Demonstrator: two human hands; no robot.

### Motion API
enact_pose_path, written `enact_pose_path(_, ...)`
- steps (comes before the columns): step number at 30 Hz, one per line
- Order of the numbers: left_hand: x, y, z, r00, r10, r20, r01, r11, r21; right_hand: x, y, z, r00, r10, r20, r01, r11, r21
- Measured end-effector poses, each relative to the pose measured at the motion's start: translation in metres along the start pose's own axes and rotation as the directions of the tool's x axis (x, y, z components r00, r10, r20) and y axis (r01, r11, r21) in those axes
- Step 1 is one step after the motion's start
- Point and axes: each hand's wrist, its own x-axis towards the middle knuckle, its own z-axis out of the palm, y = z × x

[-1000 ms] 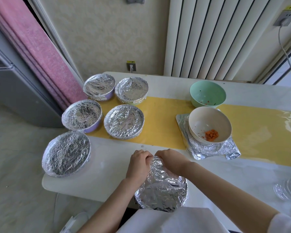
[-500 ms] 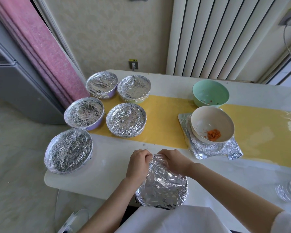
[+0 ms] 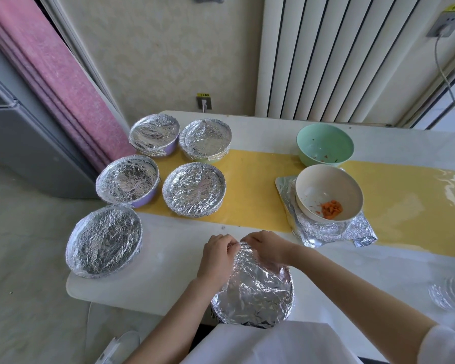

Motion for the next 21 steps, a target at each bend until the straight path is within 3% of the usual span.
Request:
enact_pose_path(8,0.001,0.006,0.0,1.0,0.031,-0.007,-0.031,0.997,-0.072,-0.005,0.006,0.003,0.999,0.017,-0.039,-0.017,1.0,0.012)
enact_pose_path(13,0.003,0.004,-0.004,0.998,0.061,-0.024,-0.062,0.997,-0.054,-0.011,0.012,0.0,0.995,0.031,-0.093,-0.021,0.994,0.108)
enact_pose_path(21,0.001,0.0,0.003,0.998,0.042,0.043,-0.042,0.999,-0.003,-0.008,0.013,0.006,0.994,-0.006,-0.105,-0.003,0.996,-0.093)
